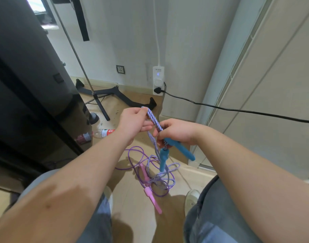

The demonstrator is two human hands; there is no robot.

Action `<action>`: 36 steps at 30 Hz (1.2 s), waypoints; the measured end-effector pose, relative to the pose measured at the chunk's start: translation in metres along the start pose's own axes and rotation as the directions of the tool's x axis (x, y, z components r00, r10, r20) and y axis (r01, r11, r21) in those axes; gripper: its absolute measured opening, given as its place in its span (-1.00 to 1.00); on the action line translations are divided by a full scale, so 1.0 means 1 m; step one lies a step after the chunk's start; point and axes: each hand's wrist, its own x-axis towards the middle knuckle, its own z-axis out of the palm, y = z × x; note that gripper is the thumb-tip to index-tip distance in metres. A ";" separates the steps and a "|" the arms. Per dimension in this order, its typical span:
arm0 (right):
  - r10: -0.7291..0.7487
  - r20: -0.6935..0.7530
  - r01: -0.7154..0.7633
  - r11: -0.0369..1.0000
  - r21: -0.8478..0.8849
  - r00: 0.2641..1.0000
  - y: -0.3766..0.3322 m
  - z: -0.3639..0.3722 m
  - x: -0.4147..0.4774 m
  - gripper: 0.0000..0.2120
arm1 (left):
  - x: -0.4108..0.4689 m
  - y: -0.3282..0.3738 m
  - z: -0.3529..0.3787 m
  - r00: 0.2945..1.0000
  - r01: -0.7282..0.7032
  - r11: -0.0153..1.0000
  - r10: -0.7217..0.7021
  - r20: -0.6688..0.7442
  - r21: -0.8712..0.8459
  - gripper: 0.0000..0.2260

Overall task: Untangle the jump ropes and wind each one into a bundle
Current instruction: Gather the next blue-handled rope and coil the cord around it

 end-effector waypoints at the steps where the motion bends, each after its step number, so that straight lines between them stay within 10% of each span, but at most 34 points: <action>1: 0.013 0.000 -0.013 1.000 -0.012 1.000 0.001 -0.001 -0.001 -0.89 | 0.000 0.000 0.000 1.000 0.004 1.000 -0.004 -0.031 -0.005 -0.72; 11: 0.056 -0.101 -0.065 0.994 -0.085 0.993 0.000 -0.005 -0.003 -0.88 | 0.005 -0.001 -0.004 0.978 0.052 0.997 -0.062 -0.201 -0.055 -0.78; 14: 0.021 -0.154 -0.046 0.986 -0.159 0.988 0.002 -0.005 -0.003 -0.84 | 0.007 -0.006 -0.010 0.976 0.176 0.923 -0.118 -0.184 0.343 -0.71; 18: 0.005 -0.144 -0.032 0.982 -0.187 0.990 -0.001 -0.006 -0.009 -0.82 | -0.003 -0.009 -0.012 0.995 0.049 0.578 -0.101 0.012 0.815 -0.52; 20: -0.007 -0.142 -0.018 0.984 -0.178 0.990 -0.003 -0.005 -0.011 -0.83 | -0.005 -0.012 -0.009 0.965 -0.214 0.608 0.011 0.261 0.765 -0.27; 23: -0.041 -0.146 0.022 0.992 -0.126 0.988 -0.007 -0.004 -0.012 -0.83 | -0.004 -0.017 -0.003 0.857 -0.499 0.556 0.200 0.475 0.665 -0.55; 36: -0.007 -0.200 -0.036 0.977 -0.208 0.980 0.006 -0.010 -0.006 -0.67 | -0.010 -0.003 0.004 0.949 -0.303 0.920 0.266 0.171 0.247 -0.66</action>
